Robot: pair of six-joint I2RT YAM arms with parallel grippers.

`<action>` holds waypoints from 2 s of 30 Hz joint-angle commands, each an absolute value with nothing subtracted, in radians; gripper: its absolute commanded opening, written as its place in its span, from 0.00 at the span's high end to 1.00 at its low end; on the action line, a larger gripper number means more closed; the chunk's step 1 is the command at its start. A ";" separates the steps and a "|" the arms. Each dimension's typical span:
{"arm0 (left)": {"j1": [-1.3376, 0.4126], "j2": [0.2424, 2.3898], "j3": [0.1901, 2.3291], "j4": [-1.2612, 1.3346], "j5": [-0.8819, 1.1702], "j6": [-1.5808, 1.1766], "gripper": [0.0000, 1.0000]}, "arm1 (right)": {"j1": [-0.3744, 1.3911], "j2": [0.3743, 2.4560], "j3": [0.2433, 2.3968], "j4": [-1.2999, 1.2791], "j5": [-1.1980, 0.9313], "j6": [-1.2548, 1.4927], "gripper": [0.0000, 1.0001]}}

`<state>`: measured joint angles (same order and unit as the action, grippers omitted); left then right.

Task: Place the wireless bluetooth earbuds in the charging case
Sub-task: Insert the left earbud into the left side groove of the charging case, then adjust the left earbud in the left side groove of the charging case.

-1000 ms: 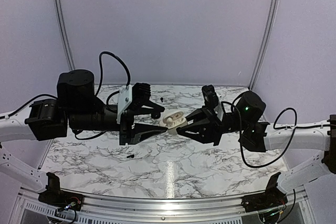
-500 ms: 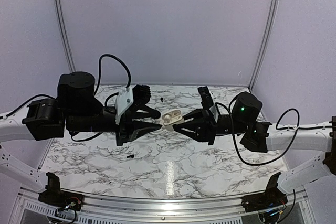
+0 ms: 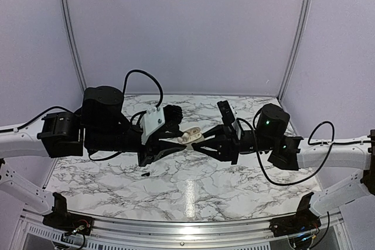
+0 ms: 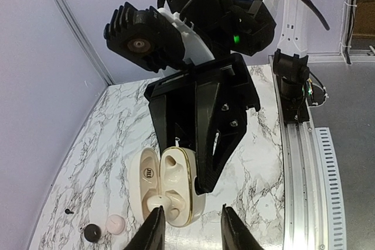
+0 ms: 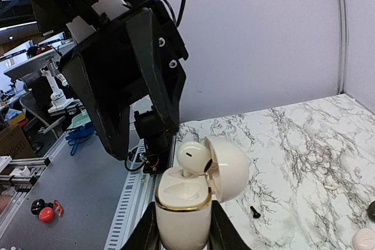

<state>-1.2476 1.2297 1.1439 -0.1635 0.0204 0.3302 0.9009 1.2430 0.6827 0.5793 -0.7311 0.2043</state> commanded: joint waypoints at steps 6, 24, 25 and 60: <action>-1.248 1.246 1.176 -0.186 -0.033 0.333 0.67 | 0.918 1.203 0.725 0.576 -0.762 0.177 1.00; -1.249 1.257 1.187 -0.218 -0.028 0.347 0.65 | 0.922 1.216 0.731 0.580 -0.790 0.182 1.00; -1.248 1.257 1.189 -0.222 -0.025 0.351 0.65 | 0.922 1.218 0.732 0.579 -0.792 0.183 1.00; -1.273 1.282 1.227 -0.268 -0.096 0.374 0.75 | 0.922 1.253 0.753 0.516 -0.770 0.181 1.00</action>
